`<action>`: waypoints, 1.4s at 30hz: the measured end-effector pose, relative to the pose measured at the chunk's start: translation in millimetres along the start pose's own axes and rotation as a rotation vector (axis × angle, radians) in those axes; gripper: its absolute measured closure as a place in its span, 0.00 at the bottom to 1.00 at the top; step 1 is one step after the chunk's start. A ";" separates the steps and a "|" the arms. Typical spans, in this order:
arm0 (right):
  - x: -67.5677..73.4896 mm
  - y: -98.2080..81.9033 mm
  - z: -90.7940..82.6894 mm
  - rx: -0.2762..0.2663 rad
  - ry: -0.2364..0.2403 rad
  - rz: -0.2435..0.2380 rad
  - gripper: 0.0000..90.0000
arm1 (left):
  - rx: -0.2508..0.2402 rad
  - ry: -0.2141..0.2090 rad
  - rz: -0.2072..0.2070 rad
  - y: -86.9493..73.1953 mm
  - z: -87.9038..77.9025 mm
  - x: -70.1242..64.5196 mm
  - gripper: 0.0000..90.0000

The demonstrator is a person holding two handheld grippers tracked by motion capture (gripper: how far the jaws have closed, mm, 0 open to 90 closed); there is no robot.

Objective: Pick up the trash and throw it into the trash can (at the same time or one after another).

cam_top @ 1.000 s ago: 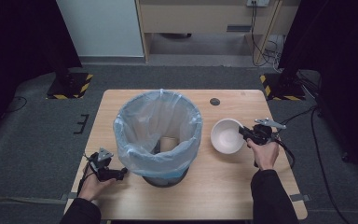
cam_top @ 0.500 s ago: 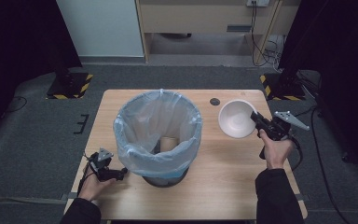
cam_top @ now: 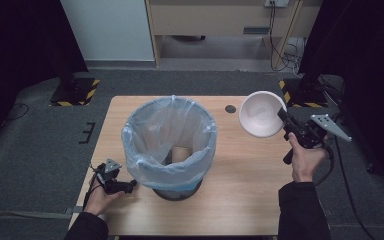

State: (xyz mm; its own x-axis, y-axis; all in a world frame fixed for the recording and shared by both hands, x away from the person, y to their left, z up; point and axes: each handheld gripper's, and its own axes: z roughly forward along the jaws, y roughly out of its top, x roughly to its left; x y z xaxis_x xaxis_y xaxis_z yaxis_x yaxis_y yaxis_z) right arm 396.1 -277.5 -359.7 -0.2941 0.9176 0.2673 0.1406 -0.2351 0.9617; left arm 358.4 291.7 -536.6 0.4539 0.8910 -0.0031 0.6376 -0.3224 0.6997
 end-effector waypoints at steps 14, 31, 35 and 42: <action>19.7 31.1 -22.1 -0.125 0.070 -0.010 0.93 | 0.000 0.000 0.000 0.0 0.0 0.0 0.00; 49.4 57.5 -44.1 -0.228 0.185 -0.034 0.93 | 0.000 0.000 0.001 0.0 0.0 -0.2 0.00; 59.0 62.2 -47.2 -0.244 0.215 -0.043 0.93 | 0.000 0.000 0.001 0.0 0.0 -0.2 0.00; 75.5 68.2 -48.8 -0.254 0.263 -0.044 0.93 | 0.000 0.000 0.001 0.0 0.0 -0.2 0.00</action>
State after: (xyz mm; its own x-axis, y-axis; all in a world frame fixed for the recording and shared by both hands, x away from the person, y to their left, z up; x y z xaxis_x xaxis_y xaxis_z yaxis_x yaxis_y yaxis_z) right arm 337.4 -239.9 -271.0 -0.5320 0.8229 0.1997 -0.1074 -0.2995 0.9480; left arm 358.3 291.5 -536.6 0.4546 0.8907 -0.0027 0.6370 -0.3231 0.6999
